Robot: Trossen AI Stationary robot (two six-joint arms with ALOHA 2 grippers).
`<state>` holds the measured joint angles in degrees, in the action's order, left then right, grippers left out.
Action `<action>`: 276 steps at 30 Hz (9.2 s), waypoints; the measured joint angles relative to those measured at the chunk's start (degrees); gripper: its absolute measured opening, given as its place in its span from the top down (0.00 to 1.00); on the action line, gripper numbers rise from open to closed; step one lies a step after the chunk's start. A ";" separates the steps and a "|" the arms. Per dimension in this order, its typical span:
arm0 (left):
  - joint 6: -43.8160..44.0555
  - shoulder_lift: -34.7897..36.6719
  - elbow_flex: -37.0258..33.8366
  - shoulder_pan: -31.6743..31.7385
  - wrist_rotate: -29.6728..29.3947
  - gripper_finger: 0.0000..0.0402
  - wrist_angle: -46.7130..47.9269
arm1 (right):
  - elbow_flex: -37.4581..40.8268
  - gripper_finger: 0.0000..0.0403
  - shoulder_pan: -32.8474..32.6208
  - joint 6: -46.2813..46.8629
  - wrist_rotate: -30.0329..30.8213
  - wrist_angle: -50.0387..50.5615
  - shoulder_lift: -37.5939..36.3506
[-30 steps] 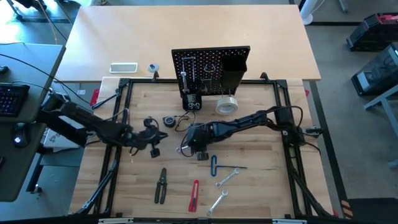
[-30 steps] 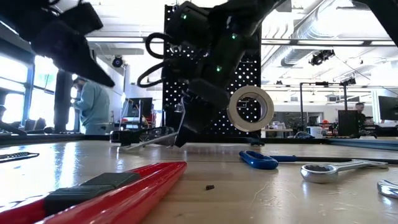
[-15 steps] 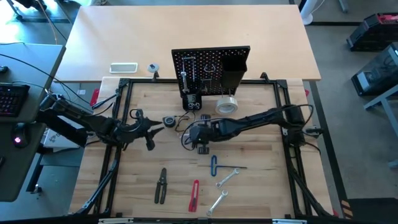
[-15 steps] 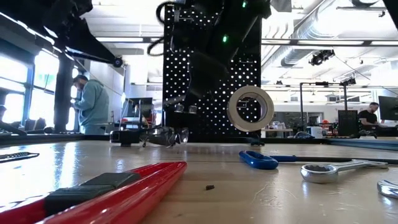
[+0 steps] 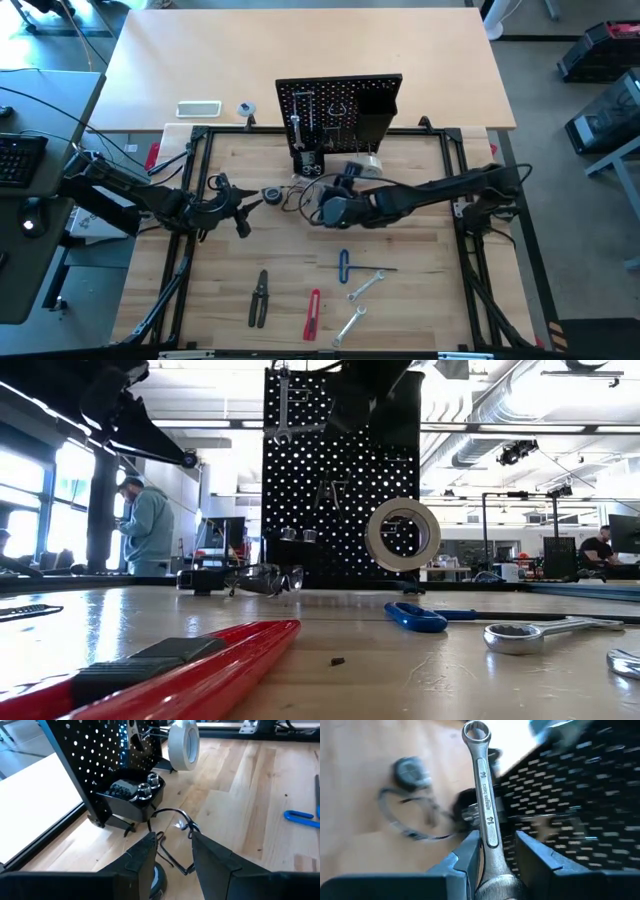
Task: Hang tools onto peg board
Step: Hang the top left wrench on the pegboard
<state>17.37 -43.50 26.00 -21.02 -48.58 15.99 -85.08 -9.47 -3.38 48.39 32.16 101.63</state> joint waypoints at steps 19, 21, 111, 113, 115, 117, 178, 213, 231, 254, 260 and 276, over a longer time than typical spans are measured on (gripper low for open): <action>4.77 0.01 -8.66 0.00 0.36 0.70 -5.88 | -0.04 0.75 -1.51 -22.08 16.09 -19.12 -4.77; 4.84 0.01 -8.76 0.00 0.46 0.70 -5.98 | -0.04 0.75 -1.94 -22.83 17.93 -19.22 -5.02; -14.43 -38.94 0.20 11.30 19.03 0.70 -91.86 | 14.88 0.75 -5.58 -39.09 10.14 -67.09 2.42; -14.47 -38.94 0.20 11.19 19.22 0.70 -92.17 | 14.88 0.75 -5.58 -39.10 10.14 -67.12 2.42; -14.48 -38.94 0.20 11.18 19.39 0.70 -92.59 | 14.88 0.75 -5.58 -39.10 10.16 -67.15 2.42; -14.56 -38.94 0.20 11.18 19.47 0.70 -92.94 | 14.88 0.75 -5.58 -39.10 10.16 -67.19 2.40; -22.54 -22.33 5.99 19.09 43.06 0.98 -53.82 | 14.86 0.70 -3.58 0.41 -26.04 -26.46 -12.36; -27.56 -22.21 18.14 22.18 58.58 0.98 -22.55 | 14.86 0.96 0.91 4.55 -38.41 -27.77 -5.53; -29.05 -22.21 18.14 22.21 60.38 0.98 -22.53 | 14.86 0.66 1.97 4.38 -38.55 -29.94 -6.54; -28.87 -22.32 18.14 22.23 60.46 0.95 -21.96 | 14.84 0.95 3.61 3.53 -42.05 -33.26 -2.67; -28.61 -21.99 18.18 22.23 58.50 0.85 -23.02 | 14.86 0.97 5.37 3.81 -43.89 -35.62 -2.63; -29.16 -9.39 18.18 22.18 43.98 0.65 -15.42 | 14.87 0.98 11.22 3.51 -42.00 -35.44 -7.60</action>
<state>-11.79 -52.88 44.18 1.17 -4.61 0.57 -70.21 1.75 0.13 6.39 -3.28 94.03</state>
